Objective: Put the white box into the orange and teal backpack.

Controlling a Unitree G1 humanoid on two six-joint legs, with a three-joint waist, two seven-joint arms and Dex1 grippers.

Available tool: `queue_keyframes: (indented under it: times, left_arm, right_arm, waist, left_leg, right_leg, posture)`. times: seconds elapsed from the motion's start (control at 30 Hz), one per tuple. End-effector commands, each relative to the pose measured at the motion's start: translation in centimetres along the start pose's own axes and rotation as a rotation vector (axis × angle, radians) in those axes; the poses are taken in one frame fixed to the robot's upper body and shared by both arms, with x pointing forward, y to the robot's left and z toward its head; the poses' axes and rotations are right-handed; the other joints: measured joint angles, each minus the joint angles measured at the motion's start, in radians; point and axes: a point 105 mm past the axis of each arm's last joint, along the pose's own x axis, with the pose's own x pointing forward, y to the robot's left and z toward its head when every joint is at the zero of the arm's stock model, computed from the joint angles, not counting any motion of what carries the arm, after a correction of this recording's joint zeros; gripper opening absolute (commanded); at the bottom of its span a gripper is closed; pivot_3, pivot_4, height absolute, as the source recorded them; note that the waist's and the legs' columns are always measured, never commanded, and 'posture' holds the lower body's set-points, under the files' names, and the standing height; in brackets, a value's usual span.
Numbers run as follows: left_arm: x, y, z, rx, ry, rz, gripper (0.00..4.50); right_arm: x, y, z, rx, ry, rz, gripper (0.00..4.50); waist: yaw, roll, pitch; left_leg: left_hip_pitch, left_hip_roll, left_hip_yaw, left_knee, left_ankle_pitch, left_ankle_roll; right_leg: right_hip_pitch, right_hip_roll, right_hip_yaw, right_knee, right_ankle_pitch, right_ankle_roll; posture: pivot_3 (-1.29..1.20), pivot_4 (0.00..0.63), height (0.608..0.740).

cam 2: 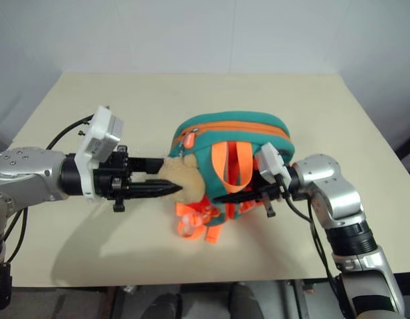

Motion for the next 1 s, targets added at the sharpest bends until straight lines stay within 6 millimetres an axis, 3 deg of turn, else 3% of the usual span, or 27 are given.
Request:
queue_keyframes:
  times: [0.03,0.2,0.47,0.87,1.0]
  left_arm:
    - [-0.6,-0.2,0.9,0.028,-0.020,-0.004,1.02]
    - [-2.6,0.1,2.1,0.028,-0.072,0.012,0.42]
    - [-6.3,2.4,4.1,0.001,-0.203,0.097,0.42]
    - [-8.8,5.7,1.0,-0.130,-0.166,0.091,0.42]
    - [-9.9,7.2,-1.4,-0.181,-0.072,0.083,0.41]
  right_arm:
    - [0.0,0.1,0.9,-0.049,-0.002,0.000,0.54]
    - [-0.2,0.2,0.7,-0.040,0.000,-0.009,0.54]
    - [-0.5,0.4,0.4,-0.034,0.007,-0.021,0.54]
    - [-0.3,0.6,0.3,-0.035,0.002,-0.030,0.54]
    - [-0.3,0.8,0.2,-0.027,-0.001,-0.036,0.54]
  waist:
    - [0.000,0.000,0.000]
    - [0.000,0.000,0.000]
    - [-0.001,0.000,0.000]
    - [-0.002,0.000,0.000]
    - [-0.003,0.001,0.000]
  left_leg:
    - [0.000,0.000,0.000,0.000,0.000,0.000]
    - [0.000,0.000,0.000,-0.001,0.000,0.000]
    - [0.000,0.000,0.000,-0.001,0.000,0.000]
    - [0.000,0.001,0.000,-0.003,0.000,0.000]
    - [0.000,0.001,0.000,-0.003,0.000,0.000]
  right_leg:
    - [0.000,0.000,0.000,0.000,0.000,0.000]
    - [0.000,0.000,0.000,-0.001,0.000,0.000]
    - [0.000,0.001,0.000,-0.001,0.000,0.000]
    - [-0.001,0.002,0.000,0.000,0.000,-0.001]
    - [-0.001,0.002,0.000,0.000,0.000,-0.001]
  posture:
    - [0.00,0.150,0.740]
    - [0.00,0.150,0.740]
    - [0.00,0.150,0.740]
    - [0.00,0.150,0.740]
    - [0.00,0.150,0.740]
